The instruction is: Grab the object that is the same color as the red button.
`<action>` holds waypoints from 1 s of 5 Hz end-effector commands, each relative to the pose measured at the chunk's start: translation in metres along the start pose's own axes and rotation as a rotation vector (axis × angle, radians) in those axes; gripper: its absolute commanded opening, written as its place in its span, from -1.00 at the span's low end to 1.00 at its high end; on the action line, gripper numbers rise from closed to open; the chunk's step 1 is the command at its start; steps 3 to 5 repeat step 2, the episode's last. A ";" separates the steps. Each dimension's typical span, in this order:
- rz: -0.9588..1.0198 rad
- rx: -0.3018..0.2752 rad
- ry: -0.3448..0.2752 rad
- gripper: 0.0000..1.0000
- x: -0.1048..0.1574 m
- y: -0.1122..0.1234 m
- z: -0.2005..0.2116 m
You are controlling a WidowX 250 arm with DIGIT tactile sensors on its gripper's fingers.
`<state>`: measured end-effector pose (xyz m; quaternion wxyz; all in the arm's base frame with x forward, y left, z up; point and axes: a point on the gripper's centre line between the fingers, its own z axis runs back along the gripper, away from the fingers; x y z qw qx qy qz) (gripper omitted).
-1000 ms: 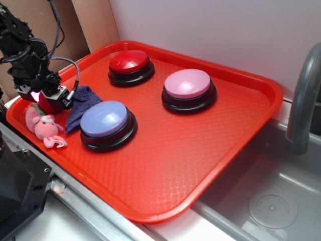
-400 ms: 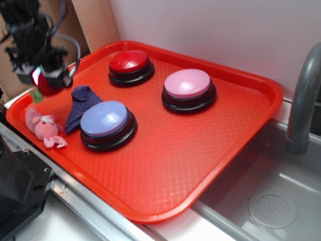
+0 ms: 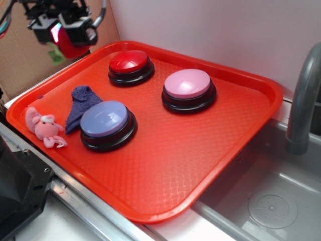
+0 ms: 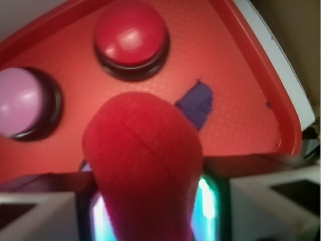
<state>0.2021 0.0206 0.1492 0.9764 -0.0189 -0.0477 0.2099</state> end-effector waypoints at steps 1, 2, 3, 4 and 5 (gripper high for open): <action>-0.102 -0.060 -0.107 -1.00 -0.010 -0.036 0.033; -0.074 0.020 -0.067 -1.00 -0.006 -0.021 0.029; -0.074 0.020 -0.067 -1.00 -0.006 -0.021 0.029; -0.074 0.020 -0.067 -1.00 -0.006 -0.021 0.029; -0.074 0.020 -0.067 -1.00 -0.006 -0.021 0.029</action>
